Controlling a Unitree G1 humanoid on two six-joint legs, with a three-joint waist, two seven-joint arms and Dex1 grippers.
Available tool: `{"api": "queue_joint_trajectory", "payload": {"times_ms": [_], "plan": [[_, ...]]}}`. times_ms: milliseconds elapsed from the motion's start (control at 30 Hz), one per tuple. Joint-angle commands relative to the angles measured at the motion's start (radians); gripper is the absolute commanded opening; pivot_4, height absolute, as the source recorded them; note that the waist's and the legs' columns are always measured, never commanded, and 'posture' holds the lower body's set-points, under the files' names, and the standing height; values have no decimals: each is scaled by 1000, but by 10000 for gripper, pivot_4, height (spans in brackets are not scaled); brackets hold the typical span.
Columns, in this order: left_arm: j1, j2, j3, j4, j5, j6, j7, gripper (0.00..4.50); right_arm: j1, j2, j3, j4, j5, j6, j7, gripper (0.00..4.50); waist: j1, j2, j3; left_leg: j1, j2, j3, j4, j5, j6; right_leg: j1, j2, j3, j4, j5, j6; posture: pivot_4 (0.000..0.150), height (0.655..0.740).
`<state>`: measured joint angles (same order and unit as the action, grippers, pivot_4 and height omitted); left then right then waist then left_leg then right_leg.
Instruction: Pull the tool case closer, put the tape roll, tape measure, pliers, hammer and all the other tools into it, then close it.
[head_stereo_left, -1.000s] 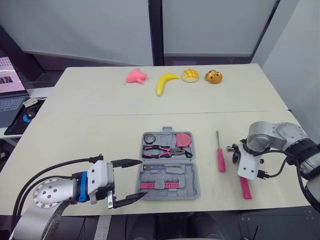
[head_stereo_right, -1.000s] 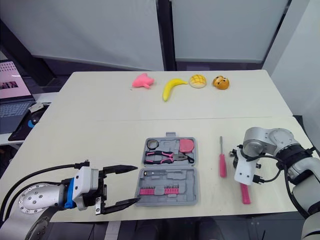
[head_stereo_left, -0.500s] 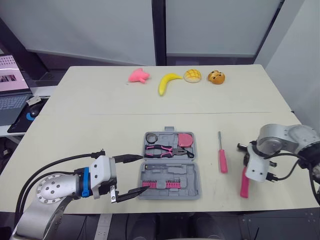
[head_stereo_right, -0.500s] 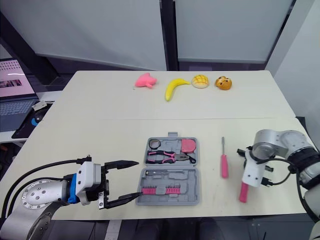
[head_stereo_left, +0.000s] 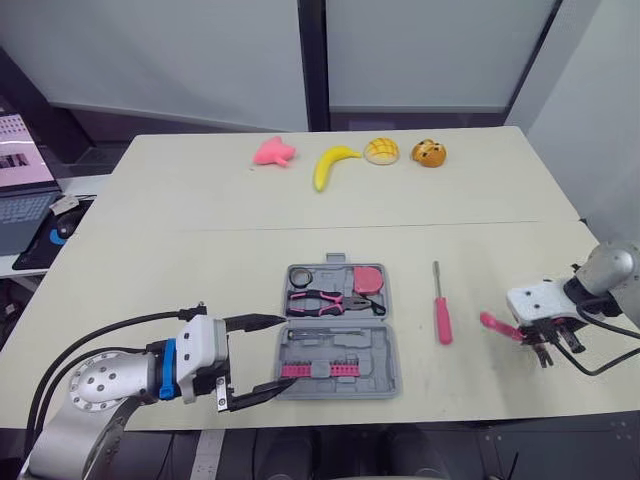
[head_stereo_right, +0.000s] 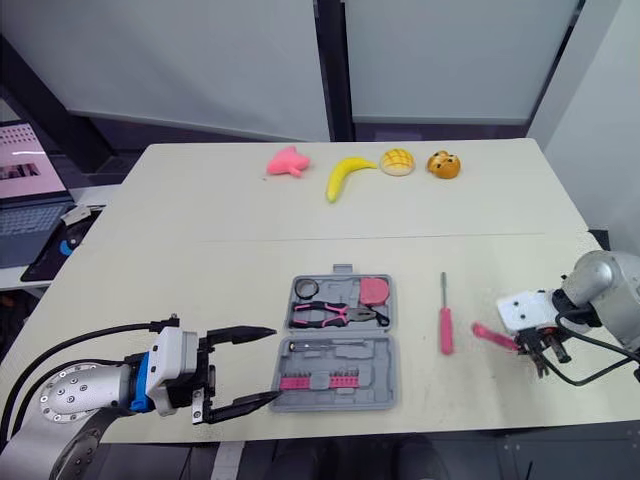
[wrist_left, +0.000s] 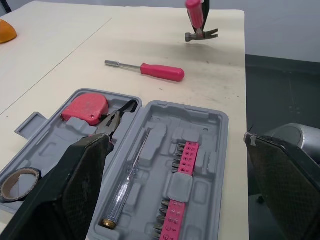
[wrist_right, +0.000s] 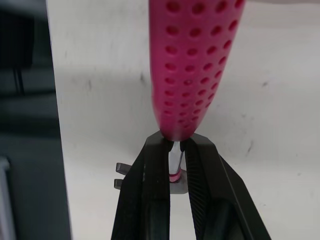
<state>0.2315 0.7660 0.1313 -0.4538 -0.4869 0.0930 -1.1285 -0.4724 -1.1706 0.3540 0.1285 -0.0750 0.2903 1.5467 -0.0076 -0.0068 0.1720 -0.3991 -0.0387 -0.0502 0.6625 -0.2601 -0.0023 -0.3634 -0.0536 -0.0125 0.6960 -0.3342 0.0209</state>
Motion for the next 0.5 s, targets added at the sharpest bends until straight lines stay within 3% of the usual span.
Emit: {"api": "queue_joint_trajectory", "payload": {"times_ms": [33,267,500], "plan": [[-5,22,28,1,-11,-24,-27,45000,74,15,-130,-119,83,401,-98,2208,7,0,0,0,0,0,0,0,0,0,0,0,0,0,0,1500,7193],[-74,43,0,-28,-45,25,-52,45000,107,187,-275,-176,165,945,-377,2208,8,0,0,-1,-1,0,0,0,0,-1,-1,0,0,0,0,1500,7193],[-144,43,-22,-33,-63,67,-60,45000,18,359,-342,-82,169,1043,-643,2208,4,0,0,-2,-1,1,-1,0,0,-2,0,1,0,0,0,1500,7193]]}}
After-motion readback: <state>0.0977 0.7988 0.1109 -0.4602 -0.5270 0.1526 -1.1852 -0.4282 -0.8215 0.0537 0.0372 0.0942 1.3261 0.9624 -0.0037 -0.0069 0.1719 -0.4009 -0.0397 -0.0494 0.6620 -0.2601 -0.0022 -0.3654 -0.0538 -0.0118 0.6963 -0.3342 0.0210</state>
